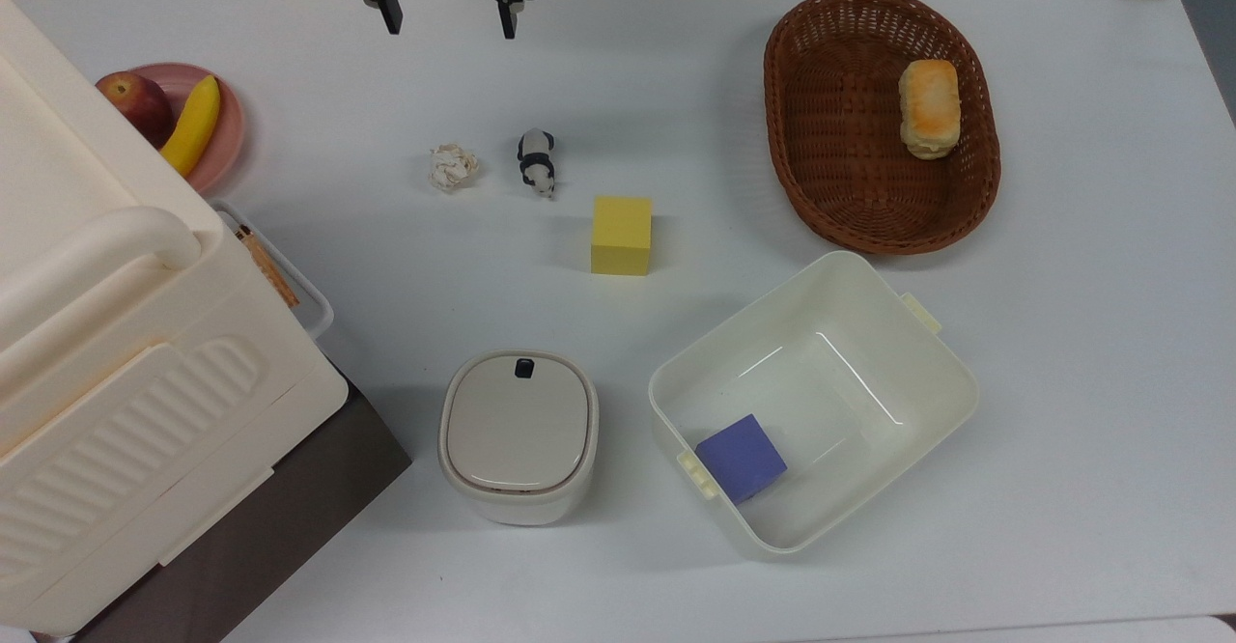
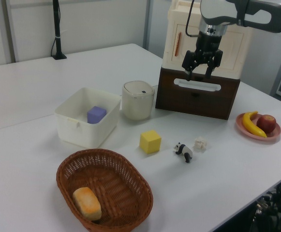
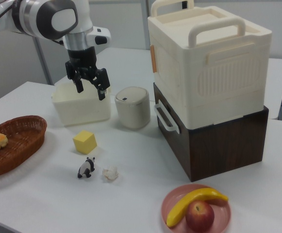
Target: Open the trash can
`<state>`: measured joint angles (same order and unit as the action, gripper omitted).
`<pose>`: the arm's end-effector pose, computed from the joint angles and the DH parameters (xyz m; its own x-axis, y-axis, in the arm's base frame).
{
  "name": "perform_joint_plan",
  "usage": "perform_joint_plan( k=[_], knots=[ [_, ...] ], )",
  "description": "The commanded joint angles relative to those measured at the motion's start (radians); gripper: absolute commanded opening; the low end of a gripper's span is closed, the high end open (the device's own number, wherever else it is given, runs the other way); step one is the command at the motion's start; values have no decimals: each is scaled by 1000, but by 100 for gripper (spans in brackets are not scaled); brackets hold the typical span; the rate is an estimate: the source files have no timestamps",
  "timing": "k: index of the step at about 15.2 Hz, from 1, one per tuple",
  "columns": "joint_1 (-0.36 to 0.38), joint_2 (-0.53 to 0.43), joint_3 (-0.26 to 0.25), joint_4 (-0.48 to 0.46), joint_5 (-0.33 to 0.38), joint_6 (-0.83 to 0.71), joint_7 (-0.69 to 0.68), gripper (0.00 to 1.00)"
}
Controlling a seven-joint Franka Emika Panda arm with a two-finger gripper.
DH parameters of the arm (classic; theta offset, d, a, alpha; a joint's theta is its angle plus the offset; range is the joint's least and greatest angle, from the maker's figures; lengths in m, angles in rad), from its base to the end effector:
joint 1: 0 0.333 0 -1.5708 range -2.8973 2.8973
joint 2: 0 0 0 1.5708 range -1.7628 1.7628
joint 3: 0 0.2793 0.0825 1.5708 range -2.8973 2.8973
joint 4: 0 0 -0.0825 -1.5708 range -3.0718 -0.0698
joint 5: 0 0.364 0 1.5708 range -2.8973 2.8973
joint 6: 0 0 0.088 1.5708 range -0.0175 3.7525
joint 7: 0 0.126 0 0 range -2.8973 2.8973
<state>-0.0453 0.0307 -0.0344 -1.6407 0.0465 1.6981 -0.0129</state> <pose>0.5515 -0.0385 0.5317 0.9970 -0.0726 0.0272 -0.0713 -0.9964 -0.0449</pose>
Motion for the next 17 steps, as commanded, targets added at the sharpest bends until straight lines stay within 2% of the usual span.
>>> perform_joint_plan(
  k=[1,6,17],
  knots=[
    [10,0,5,4,12,-23,67,100],
    [25,8,7,4,-13,-17,67,100],
    [35,32,7,-1,-14,-11,67,100]
  ],
)
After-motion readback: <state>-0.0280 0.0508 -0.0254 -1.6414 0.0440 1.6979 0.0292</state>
